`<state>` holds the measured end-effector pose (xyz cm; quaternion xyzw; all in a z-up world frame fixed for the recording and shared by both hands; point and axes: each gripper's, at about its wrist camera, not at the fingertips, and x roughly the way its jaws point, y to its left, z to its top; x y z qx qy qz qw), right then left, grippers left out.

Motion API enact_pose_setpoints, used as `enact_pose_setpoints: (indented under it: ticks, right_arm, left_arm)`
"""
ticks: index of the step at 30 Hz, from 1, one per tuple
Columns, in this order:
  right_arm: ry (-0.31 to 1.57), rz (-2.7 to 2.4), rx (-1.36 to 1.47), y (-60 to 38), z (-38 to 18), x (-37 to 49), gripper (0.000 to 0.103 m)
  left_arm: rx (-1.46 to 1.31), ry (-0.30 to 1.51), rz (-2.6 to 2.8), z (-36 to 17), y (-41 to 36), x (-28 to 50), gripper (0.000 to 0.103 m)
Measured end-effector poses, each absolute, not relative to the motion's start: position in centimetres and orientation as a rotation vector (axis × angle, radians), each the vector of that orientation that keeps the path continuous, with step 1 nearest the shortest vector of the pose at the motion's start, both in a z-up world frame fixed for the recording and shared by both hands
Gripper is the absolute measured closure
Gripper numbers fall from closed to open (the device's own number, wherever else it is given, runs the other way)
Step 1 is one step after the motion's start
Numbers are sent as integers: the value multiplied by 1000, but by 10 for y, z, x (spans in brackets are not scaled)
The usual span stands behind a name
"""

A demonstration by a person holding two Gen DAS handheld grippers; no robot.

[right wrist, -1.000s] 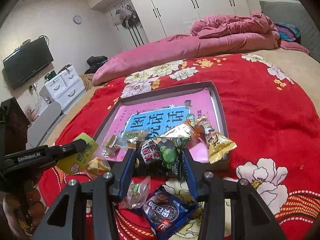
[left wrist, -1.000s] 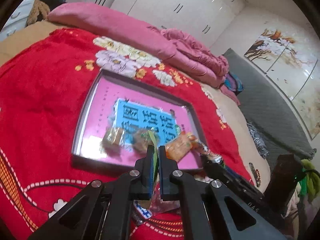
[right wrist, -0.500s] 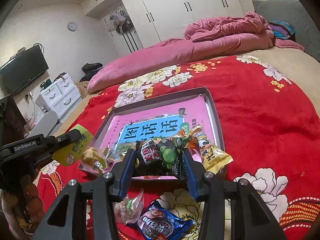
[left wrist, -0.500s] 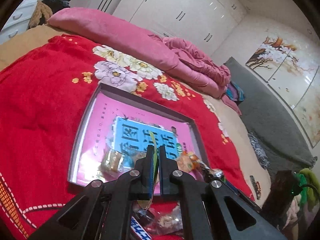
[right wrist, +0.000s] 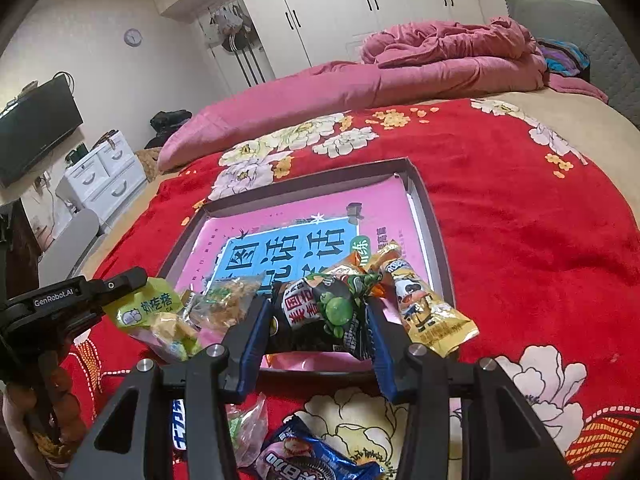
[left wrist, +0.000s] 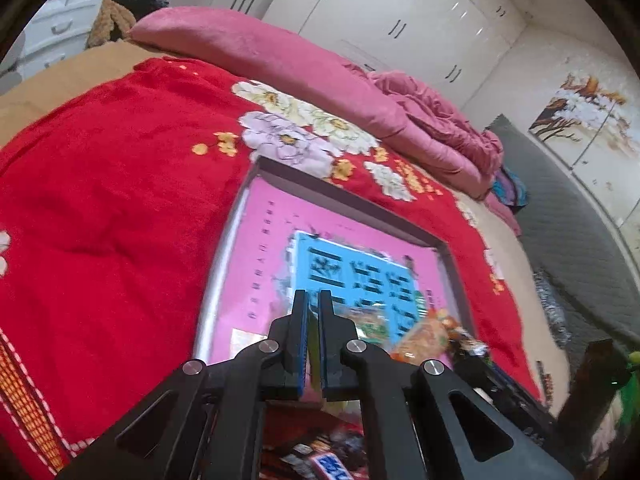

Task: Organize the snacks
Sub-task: 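Carry the milk-candy packet with the left tool while the right tool carries the pea-snack bag over the tray, then open both tools to drop the packets onto the tray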

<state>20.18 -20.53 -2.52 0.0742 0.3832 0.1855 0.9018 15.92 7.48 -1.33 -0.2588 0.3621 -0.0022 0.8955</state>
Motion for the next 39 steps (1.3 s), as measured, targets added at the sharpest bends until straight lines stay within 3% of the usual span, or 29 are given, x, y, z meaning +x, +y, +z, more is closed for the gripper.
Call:
enact_pose_setpoints:
  ticks: [22, 25, 27, 29, 39]
  right_arm:
    - [865, 351, 141, -202, -43, 214, 53]
    - [868, 351, 149, -203, -43, 215, 53]
    - [871, 345, 150, -203, -43, 215, 53]
    - [872, 342, 146, -203, -44, 215, 52]
    - [852, 306, 71, -197, -41, 212, 45]
  left_arm:
    - [-491, 756, 42, -22, 81, 176, 98]
    - [-479, 753, 38, -19, 79, 174, 86]
    - [-479, 750, 43, -19, 80, 174, 70]
    - [-483, 749, 50, -19, 82, 173, 62]
    - [-477, 770, 9, -17, 78, 164, 48]
